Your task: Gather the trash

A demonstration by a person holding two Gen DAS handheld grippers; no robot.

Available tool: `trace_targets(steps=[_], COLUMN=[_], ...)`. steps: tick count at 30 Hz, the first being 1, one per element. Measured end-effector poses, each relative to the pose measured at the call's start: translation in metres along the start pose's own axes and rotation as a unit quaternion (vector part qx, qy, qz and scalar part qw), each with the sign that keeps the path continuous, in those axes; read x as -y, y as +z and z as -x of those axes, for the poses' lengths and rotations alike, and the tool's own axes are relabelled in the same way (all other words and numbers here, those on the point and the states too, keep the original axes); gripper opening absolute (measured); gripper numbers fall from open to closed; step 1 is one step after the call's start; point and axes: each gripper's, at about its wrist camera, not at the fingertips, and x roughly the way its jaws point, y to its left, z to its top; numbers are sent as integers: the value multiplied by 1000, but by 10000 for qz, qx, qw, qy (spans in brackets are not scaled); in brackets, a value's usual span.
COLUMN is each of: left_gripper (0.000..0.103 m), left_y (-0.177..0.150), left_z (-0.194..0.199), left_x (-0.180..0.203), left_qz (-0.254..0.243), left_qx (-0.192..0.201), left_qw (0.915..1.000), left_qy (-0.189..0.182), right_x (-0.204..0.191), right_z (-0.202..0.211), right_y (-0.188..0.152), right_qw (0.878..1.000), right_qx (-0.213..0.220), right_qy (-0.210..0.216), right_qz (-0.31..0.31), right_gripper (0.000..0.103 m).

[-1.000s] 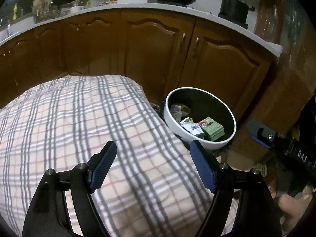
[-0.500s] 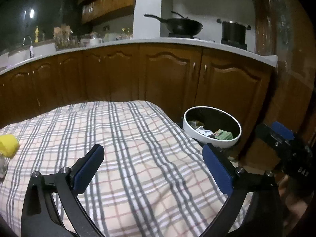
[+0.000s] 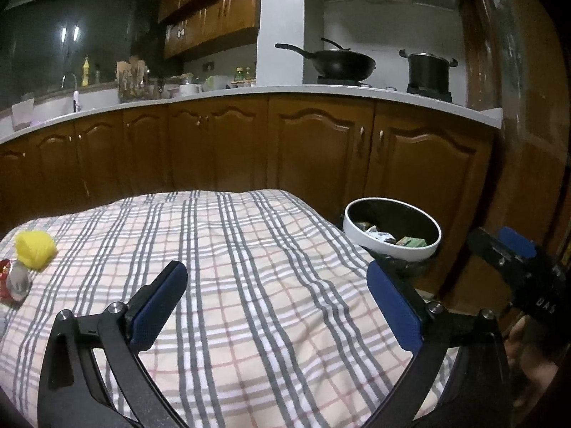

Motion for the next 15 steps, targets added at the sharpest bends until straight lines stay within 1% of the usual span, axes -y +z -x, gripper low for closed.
trace_targets(steps=[5,15], left_gripper=[103,103], left_y=[-1,1], left_z=[8,19], left_x=[2,2], left_qz=[-40,-78], left_qx=[16,135], left_qw=[10000,9998], left_qy=[32,107], right_x=[-4,-14], right_z=[8,15], right_y=[1,0], right_qw=[9999,9997], right_qx=[102,154], right_qy=[18,60], right_qz=[23,155], right_gripper=[103,103])
